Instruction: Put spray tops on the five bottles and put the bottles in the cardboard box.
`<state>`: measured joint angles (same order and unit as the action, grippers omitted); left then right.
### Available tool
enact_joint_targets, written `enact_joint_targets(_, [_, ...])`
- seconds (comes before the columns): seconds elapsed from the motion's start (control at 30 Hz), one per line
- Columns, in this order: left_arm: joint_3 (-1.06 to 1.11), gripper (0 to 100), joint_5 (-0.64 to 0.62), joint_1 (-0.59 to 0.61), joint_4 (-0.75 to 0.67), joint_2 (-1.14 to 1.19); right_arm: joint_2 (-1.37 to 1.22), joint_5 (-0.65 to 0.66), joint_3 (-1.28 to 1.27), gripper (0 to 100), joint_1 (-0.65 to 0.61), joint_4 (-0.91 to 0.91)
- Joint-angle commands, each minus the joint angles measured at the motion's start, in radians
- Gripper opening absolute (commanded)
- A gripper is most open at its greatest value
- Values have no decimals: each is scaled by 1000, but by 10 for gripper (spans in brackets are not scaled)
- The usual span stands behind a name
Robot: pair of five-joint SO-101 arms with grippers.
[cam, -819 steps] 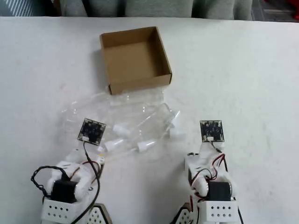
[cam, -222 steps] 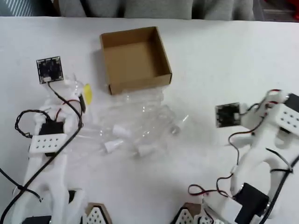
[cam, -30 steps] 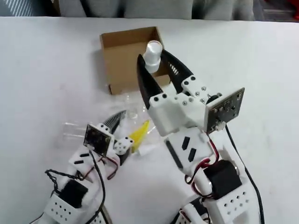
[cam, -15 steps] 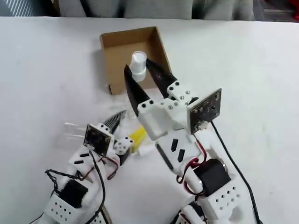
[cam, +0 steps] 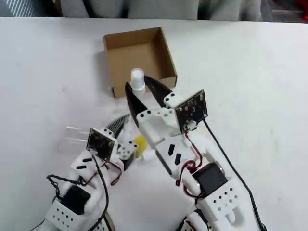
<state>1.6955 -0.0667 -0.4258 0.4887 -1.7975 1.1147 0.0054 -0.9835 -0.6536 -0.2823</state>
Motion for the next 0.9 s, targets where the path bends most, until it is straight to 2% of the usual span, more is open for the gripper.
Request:
enact_joint_targets(0.0, [-3, 20, 14, -5, 2, -21, 12, -8, -5, 17, -2, 21])
enact_joint_targets(0.37, [-3, 20, 14, -1, -2, -21, 13, -9, -81, 17, -2, 19])
enact_joint_targets(0.53, [-3, 20, 14, -2, -2, -21, 13, -117, -89, 17, -2, 18])
enact_joint_targets(0.6, [-3, 20, 14, -2, -2, -21, 13, -121, -91, 17, -2, 16])
enact_joint_targets(0.87, [-3, 20, 14, -1, -2, -21, 91, -129, -89, 17, -2, -97])
